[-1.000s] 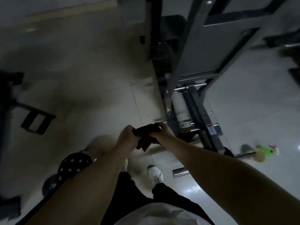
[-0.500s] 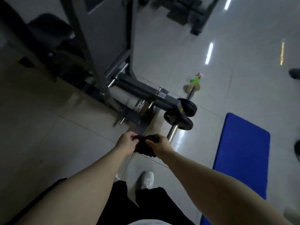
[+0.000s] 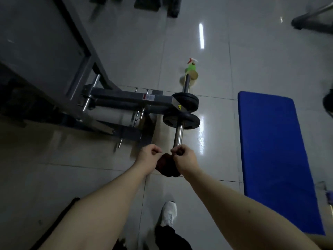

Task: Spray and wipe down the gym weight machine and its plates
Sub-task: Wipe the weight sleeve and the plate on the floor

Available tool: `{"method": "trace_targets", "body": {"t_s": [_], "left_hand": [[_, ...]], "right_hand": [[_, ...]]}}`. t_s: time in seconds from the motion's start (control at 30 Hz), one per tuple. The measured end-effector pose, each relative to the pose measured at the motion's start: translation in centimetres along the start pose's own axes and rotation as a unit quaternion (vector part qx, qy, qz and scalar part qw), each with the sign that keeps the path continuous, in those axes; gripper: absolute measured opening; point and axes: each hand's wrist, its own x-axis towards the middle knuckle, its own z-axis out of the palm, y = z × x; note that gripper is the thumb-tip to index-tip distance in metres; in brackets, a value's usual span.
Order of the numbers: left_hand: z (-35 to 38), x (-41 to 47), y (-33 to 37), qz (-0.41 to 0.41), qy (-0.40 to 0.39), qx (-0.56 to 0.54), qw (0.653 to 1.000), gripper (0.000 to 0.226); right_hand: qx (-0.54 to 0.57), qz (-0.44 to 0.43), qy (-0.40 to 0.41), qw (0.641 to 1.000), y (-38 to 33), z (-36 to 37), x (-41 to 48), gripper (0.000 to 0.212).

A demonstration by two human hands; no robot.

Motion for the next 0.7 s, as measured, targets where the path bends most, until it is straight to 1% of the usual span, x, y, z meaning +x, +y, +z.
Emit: {"method": "trace_targets", "body": {"t_s": [0.1, 0.13, 0.27, 0.33, 0.43, 0.57, 0.63, 0.7], "left_hand": [[2.3, 5.2, 0.1, 0.029, -0.009, -0.011, 0.999, 0.007], [3.1, 7.4, -0.1, 0.043, -0.012, -0.015, 0.999, 0.008], [6.5, 16.4, -2.7, 0.099, -0.014, -0.025, 0.995, 0.009], [7.7, 20.8, -4.3, 0.14, 0.016, -0.024, 0.99, 0.015], [9.1, 27.0, -6.6, 0.209, 0.079, 0.008, 0.975, 0.03], [11.1, 33.0, -8.5, 0.294, 0.104, 0.036, 0.95, 0.043], [11.7, 34.8, -9.5, 0.329, 0.126, 0.026, 0.936, 0.045], [12.0, 36.1, -10.4, 0.366, 0.148, 0.026, 0.918, 0.045]], "right_hand": [[0.021, -0.025, 0.053, 0.998, 1.6, 0.1, 5.1, 0.017], [0.028, -0.033, 0.08, 0.996, 2.2, 0.2, 7.0, 0.019], [0.042, -0.037, 0.205, 0.977, 6.0, 1.0, 15.6, 0.04], [0.03, -0.031, 0.245, 0.969, 8.5, 1.0, 20.1, 0.051], [-0.022, -0.036, 0.261, 0.964, 12.2, 0.9, 25.9, 0.067], [-0.058, -0.098, 0.279, 0.953, 14.3, 1.3, 31.9, 0.082], [-0.078, -0.138, 0.295, 0.942, 14.6, 1.6, 33.4, 0.081], [-0.095, -0.178, 0.312, 0.929, 14.8, 1.5, 34.6, 0.069]]}}
